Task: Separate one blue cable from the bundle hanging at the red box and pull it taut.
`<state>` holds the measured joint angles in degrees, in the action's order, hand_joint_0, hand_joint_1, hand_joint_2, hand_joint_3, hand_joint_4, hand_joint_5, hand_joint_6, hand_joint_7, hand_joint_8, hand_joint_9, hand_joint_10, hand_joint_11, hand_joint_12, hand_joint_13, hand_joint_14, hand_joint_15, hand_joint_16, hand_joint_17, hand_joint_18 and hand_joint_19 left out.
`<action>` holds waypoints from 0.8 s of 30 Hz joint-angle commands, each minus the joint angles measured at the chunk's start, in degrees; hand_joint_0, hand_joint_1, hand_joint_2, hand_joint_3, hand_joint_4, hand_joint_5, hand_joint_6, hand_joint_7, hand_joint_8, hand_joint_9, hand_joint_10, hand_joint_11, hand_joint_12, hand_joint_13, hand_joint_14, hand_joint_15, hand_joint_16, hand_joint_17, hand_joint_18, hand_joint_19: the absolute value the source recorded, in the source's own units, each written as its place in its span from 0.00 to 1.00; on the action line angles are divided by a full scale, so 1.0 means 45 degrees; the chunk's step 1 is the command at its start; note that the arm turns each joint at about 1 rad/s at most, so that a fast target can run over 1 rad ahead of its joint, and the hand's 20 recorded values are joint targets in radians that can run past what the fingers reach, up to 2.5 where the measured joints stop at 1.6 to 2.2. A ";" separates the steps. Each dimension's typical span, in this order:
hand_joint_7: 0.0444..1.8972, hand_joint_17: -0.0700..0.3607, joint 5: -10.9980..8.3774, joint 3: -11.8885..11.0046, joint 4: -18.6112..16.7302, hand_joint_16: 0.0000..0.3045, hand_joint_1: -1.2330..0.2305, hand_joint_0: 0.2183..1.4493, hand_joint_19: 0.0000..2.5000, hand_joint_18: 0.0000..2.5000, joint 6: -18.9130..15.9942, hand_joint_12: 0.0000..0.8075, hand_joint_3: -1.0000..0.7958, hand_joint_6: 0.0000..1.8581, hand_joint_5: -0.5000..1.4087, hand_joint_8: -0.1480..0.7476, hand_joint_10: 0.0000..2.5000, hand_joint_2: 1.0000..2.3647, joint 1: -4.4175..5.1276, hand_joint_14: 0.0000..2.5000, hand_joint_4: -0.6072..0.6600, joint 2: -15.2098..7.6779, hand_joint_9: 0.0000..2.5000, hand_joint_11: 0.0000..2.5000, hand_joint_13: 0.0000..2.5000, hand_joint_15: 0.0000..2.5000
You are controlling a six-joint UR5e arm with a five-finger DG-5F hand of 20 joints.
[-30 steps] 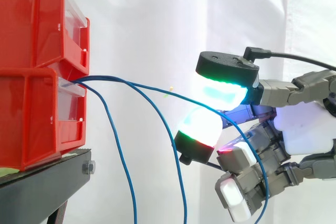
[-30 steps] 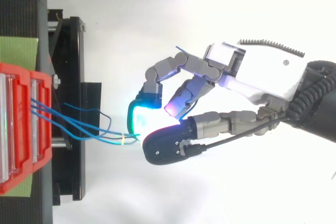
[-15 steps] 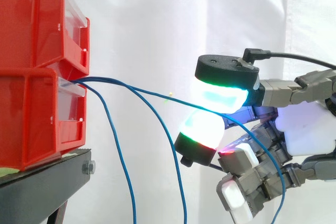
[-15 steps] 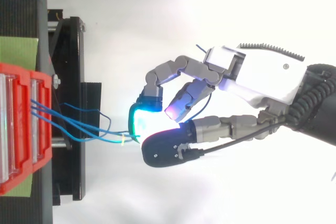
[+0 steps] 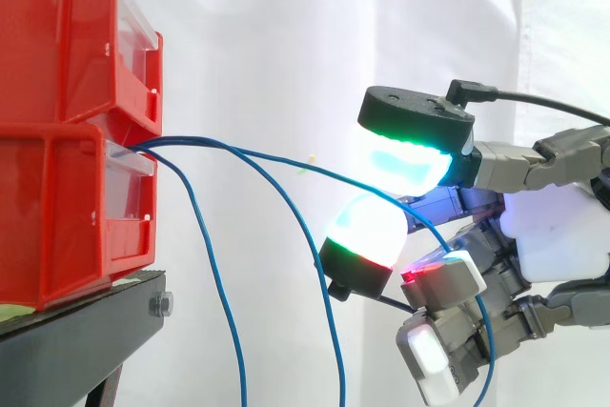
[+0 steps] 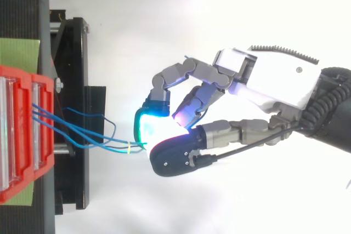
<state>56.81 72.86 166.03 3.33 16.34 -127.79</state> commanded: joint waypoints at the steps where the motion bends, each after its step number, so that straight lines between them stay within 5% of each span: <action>1: 0.53 0.41 -0.0026 0.0000 -0.0002 0.16 0.43 0.28 0.23 0.31 0.0021 0.44 0.28 0.49 0.14 0.49 0.01 0.00 0.0001 0.01 0.57 0.0000 0.48 0.52 0.43 0.28; 19: 0.51 0.41 -0.0026 0.0000 0.0037 0.15 0.32 0.28 0.23 0.32 -0.0018 0.44 0.28 0.49 0.14 0.50 0.01 0.00 0.0001 0.01 0.57 0.0000 0.48 0.53 0.44 0.29; 24: 0.52 0.40 -0.0026 0.0000 0.0037 0.15 0.39 0.33 0.24 0.32 -0.0018 0.43 0.28 0.49 0.14 0.50 0.01 0.00 0.0001 0.01 0.56 0.0000 0.49 0.54 0.44 0.29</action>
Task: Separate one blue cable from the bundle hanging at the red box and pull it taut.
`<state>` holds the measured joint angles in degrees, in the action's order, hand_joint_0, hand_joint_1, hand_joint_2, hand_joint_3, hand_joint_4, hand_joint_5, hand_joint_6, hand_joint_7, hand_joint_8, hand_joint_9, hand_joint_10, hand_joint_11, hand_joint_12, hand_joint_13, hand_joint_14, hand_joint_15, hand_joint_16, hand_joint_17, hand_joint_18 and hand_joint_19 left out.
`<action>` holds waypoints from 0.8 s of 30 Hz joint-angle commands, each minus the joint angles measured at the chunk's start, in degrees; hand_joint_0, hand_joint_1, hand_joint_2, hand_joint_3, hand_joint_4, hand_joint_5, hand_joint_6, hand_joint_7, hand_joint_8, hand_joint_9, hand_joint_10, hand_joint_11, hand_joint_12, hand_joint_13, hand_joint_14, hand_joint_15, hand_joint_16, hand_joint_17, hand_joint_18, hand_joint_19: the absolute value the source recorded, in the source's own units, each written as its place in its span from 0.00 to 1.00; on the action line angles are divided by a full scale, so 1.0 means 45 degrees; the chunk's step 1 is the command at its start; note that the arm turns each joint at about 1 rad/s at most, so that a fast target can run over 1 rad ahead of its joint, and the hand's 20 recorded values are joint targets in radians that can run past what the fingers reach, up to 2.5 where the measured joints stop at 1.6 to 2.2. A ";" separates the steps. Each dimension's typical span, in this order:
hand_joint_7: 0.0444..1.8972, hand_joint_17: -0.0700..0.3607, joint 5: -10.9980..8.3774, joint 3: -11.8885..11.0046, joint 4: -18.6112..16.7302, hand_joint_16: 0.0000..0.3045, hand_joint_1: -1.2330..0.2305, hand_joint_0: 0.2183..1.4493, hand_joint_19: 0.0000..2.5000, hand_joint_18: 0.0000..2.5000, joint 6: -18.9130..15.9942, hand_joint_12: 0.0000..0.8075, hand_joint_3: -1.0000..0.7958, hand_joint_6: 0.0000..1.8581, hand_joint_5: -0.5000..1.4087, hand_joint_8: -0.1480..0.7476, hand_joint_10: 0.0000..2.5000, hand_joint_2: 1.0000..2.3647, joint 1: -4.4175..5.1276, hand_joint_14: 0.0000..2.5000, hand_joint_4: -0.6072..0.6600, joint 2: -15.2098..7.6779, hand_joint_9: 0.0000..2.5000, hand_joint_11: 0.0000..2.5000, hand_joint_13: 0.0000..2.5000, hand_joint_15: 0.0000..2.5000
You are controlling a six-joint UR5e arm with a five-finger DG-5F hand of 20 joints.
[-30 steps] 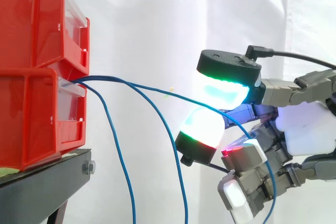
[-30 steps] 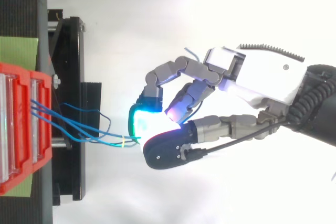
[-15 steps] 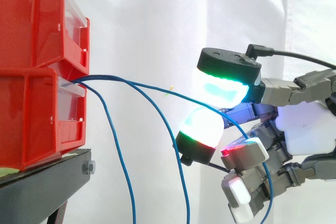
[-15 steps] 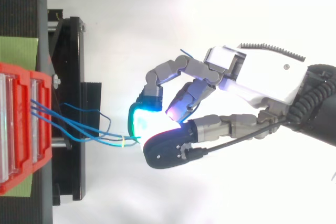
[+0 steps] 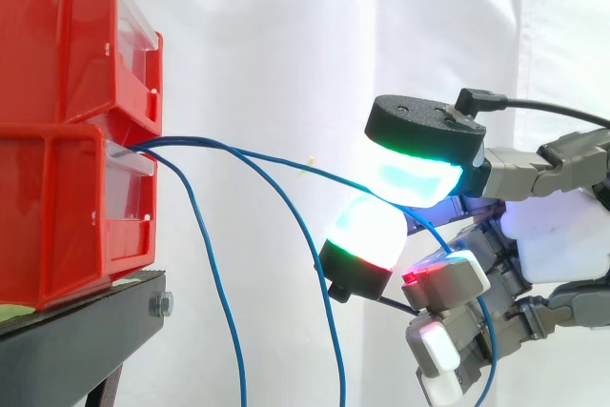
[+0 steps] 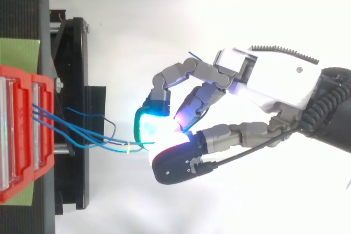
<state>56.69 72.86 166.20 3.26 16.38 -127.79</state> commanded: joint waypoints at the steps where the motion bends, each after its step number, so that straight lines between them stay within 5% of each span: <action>1: 0.52 0.40 0.0000 0.0000 0.0000 0.15 0.39 0.34 0.24 0.32 -0.0003 0.43 0.28 0.49 0.15 0.49 0.01 0.00 0.0013 0.01 0.56 0.0000 0.49 0.54 0.44 0.29; 12: 0.52 0.40 0.0020 0.0000 -0.0039 0.15 0.43 0.34 0.24 0.32 0.0036 0.43 0.28 0.49 0.15 0.50 0.01 0.00 0.0013 0.01 0.56 0.0000 0.49 0.54 0.44 0.29; 24: 0.58 0.39 0.0000 0.0000 -0.0039 0.15 0.37 0.35 0.24 0.31 -0.0003 0.43 0.45 0.50 0.16 0.50 0.01 0.02 -0.0006 0.01 0.49 0.0000 0.50 0.54 0.43 0.28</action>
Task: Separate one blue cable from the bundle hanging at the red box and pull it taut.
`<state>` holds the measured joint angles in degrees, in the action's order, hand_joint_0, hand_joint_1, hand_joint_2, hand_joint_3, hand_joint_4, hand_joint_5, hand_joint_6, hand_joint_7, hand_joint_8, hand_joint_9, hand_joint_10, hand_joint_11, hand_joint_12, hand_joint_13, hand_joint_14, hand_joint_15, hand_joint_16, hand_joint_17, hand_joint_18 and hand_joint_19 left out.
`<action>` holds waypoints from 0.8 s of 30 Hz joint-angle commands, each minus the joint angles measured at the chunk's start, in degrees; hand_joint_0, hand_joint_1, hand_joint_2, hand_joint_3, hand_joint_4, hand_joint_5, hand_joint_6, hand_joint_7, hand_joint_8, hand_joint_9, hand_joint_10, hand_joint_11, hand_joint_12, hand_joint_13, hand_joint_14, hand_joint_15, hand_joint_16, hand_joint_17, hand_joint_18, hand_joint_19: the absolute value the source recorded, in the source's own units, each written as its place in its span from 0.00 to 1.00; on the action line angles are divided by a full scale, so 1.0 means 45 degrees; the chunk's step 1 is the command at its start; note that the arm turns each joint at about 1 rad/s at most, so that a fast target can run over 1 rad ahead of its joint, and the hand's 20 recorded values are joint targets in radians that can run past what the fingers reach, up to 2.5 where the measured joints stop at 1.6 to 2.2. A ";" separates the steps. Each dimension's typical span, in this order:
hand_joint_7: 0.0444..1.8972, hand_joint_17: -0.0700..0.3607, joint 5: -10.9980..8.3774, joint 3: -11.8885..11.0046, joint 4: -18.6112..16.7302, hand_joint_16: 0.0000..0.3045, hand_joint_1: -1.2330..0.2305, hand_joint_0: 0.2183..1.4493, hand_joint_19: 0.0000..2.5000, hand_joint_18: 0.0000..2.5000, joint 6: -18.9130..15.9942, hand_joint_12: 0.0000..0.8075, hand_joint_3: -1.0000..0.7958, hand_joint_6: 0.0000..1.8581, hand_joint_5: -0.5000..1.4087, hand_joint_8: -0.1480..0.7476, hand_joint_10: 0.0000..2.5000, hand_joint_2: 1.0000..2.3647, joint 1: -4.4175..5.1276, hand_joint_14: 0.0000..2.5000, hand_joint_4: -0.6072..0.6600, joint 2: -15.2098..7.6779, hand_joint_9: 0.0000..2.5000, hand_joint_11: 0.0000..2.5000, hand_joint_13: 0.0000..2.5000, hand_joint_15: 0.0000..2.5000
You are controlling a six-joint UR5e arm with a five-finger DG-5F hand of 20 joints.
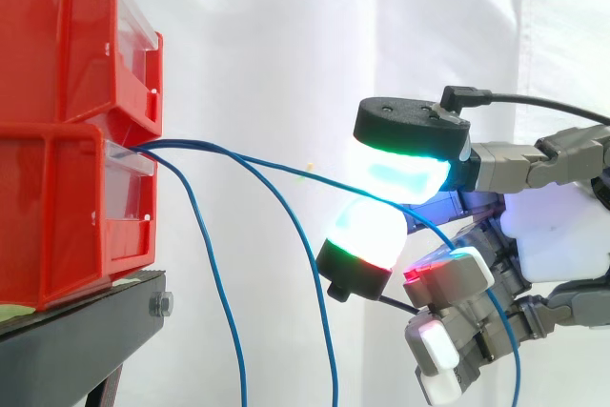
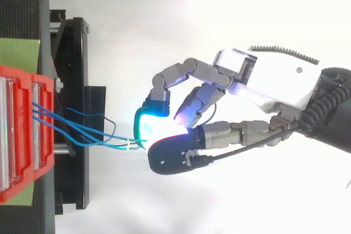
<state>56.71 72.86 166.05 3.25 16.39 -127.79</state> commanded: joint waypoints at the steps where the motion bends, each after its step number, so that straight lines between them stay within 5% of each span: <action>1: 0.59 0.39 -0.0004 0.0000 0.0015 0.15 0.37 0.35 0.24 0.31 0.0000 0.43 0.45 0.50 0.16 0.50 0.01 0.02 -0.0009 0.01 0.48 0.0000 0.50 0.54 0.43 0.28; 24: 0.64 0.39 0.0036 0.0000 -0.0044 0.14 0.35 0.34 0.24 0.30 0.0234 0.42 0.51 0.50 0.17 0.50 0.01 0.02 0.0049 0.01 0.45 0.0000 0.52 0.53 0.41 0.27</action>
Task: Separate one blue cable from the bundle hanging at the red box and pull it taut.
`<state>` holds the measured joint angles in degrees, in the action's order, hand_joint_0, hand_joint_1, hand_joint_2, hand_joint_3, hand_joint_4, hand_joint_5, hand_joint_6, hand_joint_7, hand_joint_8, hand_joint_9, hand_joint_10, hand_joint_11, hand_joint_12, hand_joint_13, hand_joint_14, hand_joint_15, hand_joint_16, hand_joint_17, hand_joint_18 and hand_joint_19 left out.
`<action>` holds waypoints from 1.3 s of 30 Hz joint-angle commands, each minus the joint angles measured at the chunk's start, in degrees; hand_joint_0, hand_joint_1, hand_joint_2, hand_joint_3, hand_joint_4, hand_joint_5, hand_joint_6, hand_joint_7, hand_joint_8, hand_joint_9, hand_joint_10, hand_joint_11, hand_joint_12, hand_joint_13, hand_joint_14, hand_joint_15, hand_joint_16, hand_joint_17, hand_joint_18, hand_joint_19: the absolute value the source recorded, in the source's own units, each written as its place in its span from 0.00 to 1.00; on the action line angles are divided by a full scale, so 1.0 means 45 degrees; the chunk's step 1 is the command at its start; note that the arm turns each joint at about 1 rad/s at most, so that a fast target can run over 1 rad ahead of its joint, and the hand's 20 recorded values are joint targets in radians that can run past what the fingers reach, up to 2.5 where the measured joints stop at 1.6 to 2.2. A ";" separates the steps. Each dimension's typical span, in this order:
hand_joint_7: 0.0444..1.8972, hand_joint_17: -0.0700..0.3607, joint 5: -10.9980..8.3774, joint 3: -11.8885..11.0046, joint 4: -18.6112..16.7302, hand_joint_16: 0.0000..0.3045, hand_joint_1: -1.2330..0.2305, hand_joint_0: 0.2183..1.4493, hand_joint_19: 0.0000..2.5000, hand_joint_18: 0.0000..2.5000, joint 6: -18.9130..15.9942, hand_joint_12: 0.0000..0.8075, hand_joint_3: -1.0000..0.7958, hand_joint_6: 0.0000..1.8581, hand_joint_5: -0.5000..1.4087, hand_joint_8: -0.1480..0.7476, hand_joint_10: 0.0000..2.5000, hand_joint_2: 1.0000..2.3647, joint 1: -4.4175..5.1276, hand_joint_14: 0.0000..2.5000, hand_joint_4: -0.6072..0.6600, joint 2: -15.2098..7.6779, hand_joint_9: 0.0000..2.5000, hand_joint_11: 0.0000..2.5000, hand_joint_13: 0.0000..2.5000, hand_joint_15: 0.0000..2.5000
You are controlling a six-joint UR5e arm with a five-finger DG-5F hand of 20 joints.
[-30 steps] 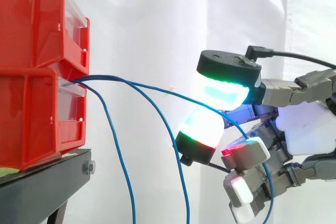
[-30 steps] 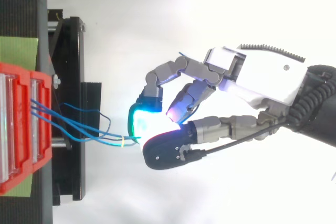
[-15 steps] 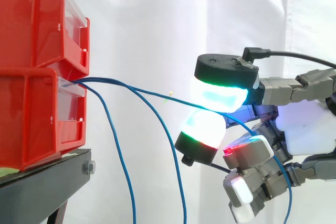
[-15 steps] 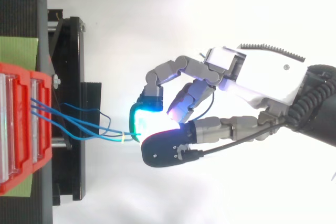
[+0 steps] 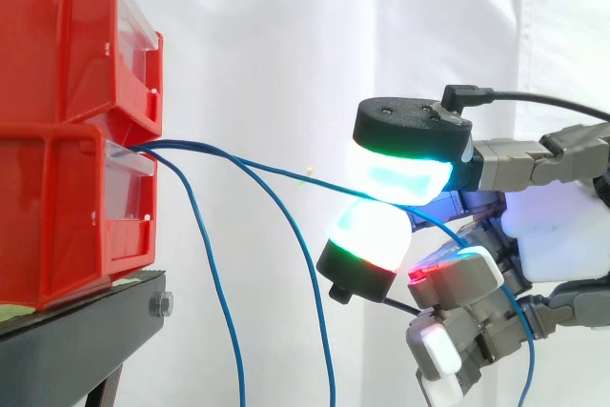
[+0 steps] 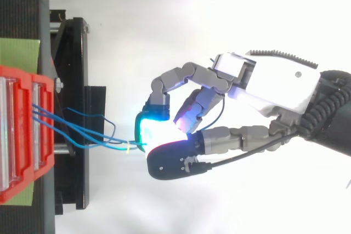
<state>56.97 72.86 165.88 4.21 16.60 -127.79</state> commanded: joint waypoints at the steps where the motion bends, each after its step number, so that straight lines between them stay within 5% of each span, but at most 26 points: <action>1: 0.64 0.39 -0.0022 0.0000 0.0012 0.14 0.35 0.34 0.24 0.30 0.0021 0.42 0.51 0.50 0.17 0.50 0.01 0.02 0.0003 0.01 0.46 0.0000 0.52 0.53 0.41 0.27; 39: 0.64 0.39 -0.0022 0.0000 0.0032 0.14 0.35 0.35 0.23 0.30 0.0021 0.43 0.50 0.50 0.17 0.51 0.01 0.02 0.0003 0.01 0.46 0.0000 0.51 0.50 0.40 0.26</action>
<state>56.87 72.86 166.01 4.31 16.61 -127.79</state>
